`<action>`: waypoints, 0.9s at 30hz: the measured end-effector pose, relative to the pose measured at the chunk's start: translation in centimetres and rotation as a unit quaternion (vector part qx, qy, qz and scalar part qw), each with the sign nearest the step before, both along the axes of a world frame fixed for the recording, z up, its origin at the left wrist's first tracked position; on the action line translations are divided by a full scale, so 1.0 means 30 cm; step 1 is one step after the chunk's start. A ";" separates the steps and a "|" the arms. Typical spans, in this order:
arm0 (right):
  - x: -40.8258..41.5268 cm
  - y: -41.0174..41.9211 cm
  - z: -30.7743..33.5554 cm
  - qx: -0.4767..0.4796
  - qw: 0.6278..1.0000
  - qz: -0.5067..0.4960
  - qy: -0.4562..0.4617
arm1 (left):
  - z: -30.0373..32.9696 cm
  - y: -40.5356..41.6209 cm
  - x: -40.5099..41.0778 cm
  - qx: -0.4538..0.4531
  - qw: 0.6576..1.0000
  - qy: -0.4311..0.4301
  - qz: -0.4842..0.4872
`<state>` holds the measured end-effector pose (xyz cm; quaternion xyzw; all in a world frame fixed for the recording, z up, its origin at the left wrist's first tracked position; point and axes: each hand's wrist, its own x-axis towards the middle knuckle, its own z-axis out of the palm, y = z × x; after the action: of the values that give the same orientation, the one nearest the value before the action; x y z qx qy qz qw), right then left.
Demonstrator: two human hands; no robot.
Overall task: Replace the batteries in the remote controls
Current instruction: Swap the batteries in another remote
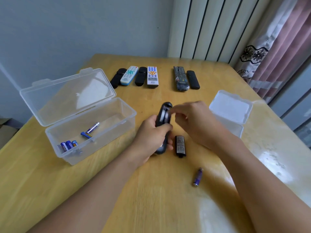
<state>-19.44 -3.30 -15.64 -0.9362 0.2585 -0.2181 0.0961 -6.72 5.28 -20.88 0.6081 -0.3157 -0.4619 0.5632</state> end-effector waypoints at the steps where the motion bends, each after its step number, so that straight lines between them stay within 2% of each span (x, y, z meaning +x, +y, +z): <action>1: -0.008 0.011 0.034 -0.012 1.000 0.009 -0.027 | 0.007 -0.002 0.007 -0.002 1.000 -0.008 0.013; 3: -0.039 0.060 0.078 -0.008 0.996 0.064 -0.066 | 0.015 0.007 0.002 -0.013 1.000 -0.021 0.011; 5: -0.070 0.139 0.054 0.040 0.990 0.104 -0.084 | 0.011 0.030 -0.012 -0.040 0.997 -0.066 0.000; 8: -0.145 0.249 -0.095 0.122 0.983 0.071 -0.116 | 0.003 0.059 -0.047 -0.063 0.991 -0.112 0.021; 12: -0.234 0.253 -0.189 0.205 0.968 0.037 -0.142 | -0.004 0.066 -0.107 -0.057 0.996 -0.073 -0.017; 16: -0.245 0.234 -0.159 0.289 0.921 0.005 -0.260 | -0.020 0.077 -0.119 -0.072 0.992 -0.092 -0.045; 19: -0.239 0.223 -0.092 0.287 0.878 0.004 -0.383 | -0.025 0.080 -0.108 -0.076 0.992 -0.089 -0.046; 20: -0.267 0.211 -0.062 0.266 0.878 -0.009 -0.398 | -0.025 0.081 -0.110 -0.079 0.991 -0.091 -0.049; 21: -0.314 0.193 -0.036 0.243 0.896 -0.028 -0.370 | -0.027 0.082 -0.110 -0.082 0.991 -0.092 -0.052; 22: -0.382 0.174 -0.014 0.223 0.932 -0.051 -0.283 | -0.027 0.084 -0.112 -0.085 0.991 -0.092 -0.056; 23: -0.461 0.160 0.000 0.210 0.965 -0.075 -0.140 | -0.027 0.084 -0.114 -0.088 0.990 -0.092 -0.060; 24: -0.537 0.158 0.006 0.218 0.971 -0.095 0.014 | -0.027 0.082 -0.114 -0.090 0.990 -0.091 -0.063; 25: -0.598 0.168 0.003 0.238 0.956 -0.101 0.135 | -0.029 0.081 -0.115 -0.091 0.990 -0.091 -0.064; 26: -0.637 0.181 -0.008 0.265 0.940 -0.090 0.198 | -0.029 0.080 -0.115 -0.090 0.990 -0.091 -0.065; 27: -0.658 0.189 -0.027 0.291 0.931 -0.076 0.206 | -0.030 0.077 -0.118 -0.088 0.990 -0.092 -0.066</action>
<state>-39.18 2.38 -16.45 -0.8689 0.3953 0.0573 0.2923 -10.25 7.59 -21.78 0.5734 -0.4452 -0.4108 0.5516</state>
